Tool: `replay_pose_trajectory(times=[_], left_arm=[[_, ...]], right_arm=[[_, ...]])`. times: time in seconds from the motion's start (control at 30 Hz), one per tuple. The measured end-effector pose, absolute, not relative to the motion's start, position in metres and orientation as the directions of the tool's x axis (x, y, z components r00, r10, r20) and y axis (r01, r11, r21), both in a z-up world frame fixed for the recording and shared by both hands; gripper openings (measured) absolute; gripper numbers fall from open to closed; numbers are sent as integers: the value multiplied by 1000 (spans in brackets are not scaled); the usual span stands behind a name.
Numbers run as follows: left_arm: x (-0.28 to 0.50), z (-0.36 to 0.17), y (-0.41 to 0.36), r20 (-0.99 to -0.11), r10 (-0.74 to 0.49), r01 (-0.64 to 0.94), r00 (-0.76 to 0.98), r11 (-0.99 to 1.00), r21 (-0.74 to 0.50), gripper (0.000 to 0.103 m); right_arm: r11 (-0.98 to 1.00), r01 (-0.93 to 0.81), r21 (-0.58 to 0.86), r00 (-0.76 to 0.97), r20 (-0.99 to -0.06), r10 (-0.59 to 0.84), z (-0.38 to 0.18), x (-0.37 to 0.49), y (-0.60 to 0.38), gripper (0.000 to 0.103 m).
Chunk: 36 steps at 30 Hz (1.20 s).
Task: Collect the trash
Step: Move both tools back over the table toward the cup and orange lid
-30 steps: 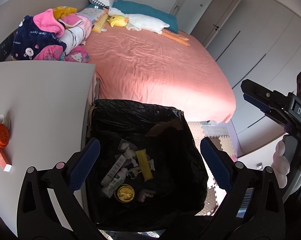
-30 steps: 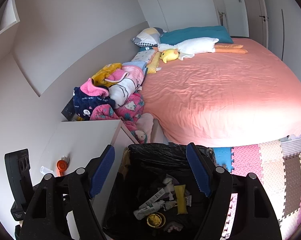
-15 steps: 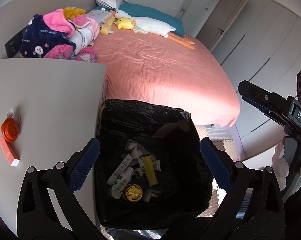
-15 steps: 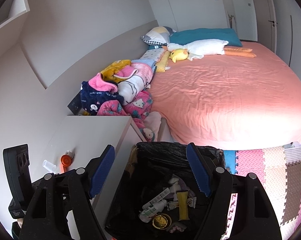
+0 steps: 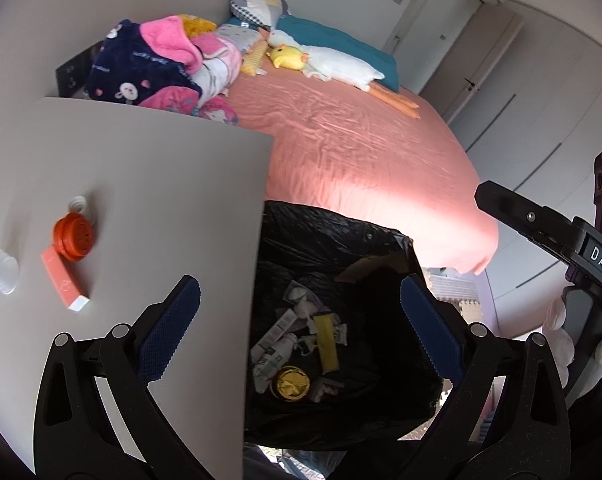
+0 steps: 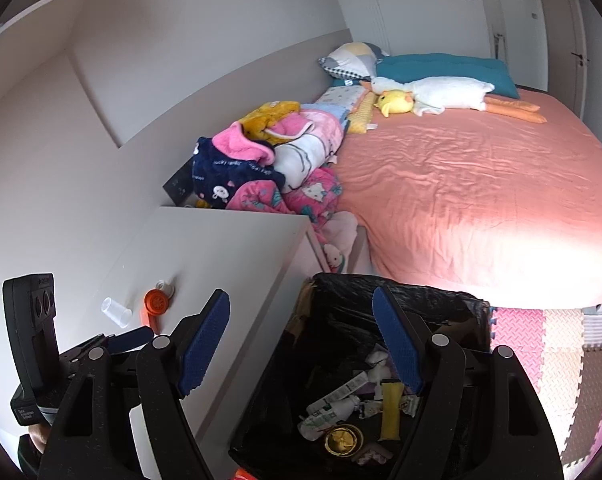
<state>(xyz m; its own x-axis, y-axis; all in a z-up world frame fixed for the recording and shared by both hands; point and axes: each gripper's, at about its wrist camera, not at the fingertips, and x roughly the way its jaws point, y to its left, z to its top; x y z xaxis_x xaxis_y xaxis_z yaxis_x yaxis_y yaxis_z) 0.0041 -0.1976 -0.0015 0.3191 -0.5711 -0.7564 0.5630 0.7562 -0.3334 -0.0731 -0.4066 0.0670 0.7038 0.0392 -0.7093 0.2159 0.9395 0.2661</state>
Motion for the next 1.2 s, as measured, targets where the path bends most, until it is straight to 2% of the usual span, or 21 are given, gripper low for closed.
replay_pose_trajectory(times=[1.2], left_arm=[[8, -10, -53, -787, -378, 263, 488, 923, -280, 96]], right_arm=[[957, -76, 279, 607, -749, 267, 42, -6, -271, 75]])
